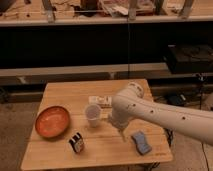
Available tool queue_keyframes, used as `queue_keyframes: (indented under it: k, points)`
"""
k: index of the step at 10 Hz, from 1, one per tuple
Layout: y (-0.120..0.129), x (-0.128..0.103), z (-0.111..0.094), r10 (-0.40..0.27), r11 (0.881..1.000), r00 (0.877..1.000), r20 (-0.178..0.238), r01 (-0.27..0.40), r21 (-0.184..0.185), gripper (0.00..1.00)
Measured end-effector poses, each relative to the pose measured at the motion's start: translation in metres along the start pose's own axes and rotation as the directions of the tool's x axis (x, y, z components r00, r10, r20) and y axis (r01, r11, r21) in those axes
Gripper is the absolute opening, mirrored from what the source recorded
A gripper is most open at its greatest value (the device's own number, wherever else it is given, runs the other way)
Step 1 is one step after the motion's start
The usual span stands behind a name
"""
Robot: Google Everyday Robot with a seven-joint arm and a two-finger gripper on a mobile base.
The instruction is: Knock the eraser over
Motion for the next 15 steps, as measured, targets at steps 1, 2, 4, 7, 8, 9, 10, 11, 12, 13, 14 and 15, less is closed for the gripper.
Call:
queue_keyframes:
  k: [1, 2, 4, 7, 8, 9, 10, 11, 12, 13, 14, 15]
  points:
    - [-0.002, -0.002, 0.001, -0.007, 1.000, 1.000, 0.003, 0.007, 0.000, 0.80]
    - [-0.003, -0.004, 0.002, -0.016, 1.000, 1.000, 0.006, 0.016, -0.001, 0.80]
    - [-0.004, -0.005, 0.004, -0.023, 1.000, 1.000, 0.009, 0.023, -0.001, 0.80]
    - [-0.006, -0.009, 0.006, -0.039, 0.999, 0.999, 0.015, 0.039, -0.005, 0.80]
    - [-0.008, -0.011, 0.008, -0.046, 0.999, 0.999, 0.018, 0.046, -0.005, 0.80]
    - [-0.008, -0.012, 0.008, -0.049, 0.999, 0.999, 0.019, 0.050, -0.006, 0.80]
    - [-0.008, -0.012, 0.009, -0.052, 0.999, 0.998, 0.020, 0.052, -0.006, 0.80]
    - [-0.008, -0.013, 0.009, -0.056, 0.998, 0.998, 0.022, 0.056, -0.006, 0.80]
    - [-0.010, -0.015, 0.011, -0.062, 0.998, 0.998, 0.025, 0.063, -0.007, 0.80]
    - [-0.011, -0.017, 0.011, -0.069, 0.998, 0.997, 0.027, 0.069, -0.007, 0.80]
    - [-0.013, -0.019, 0.012, -0.075, 0.997, 0.997, 0.029, 0.075, -0.007, 0.80]
    - [-0.013, -0.020, 0.013, -0.078, 0.997, 0.996, 0.031, 0.078, -0.009, 0.80]
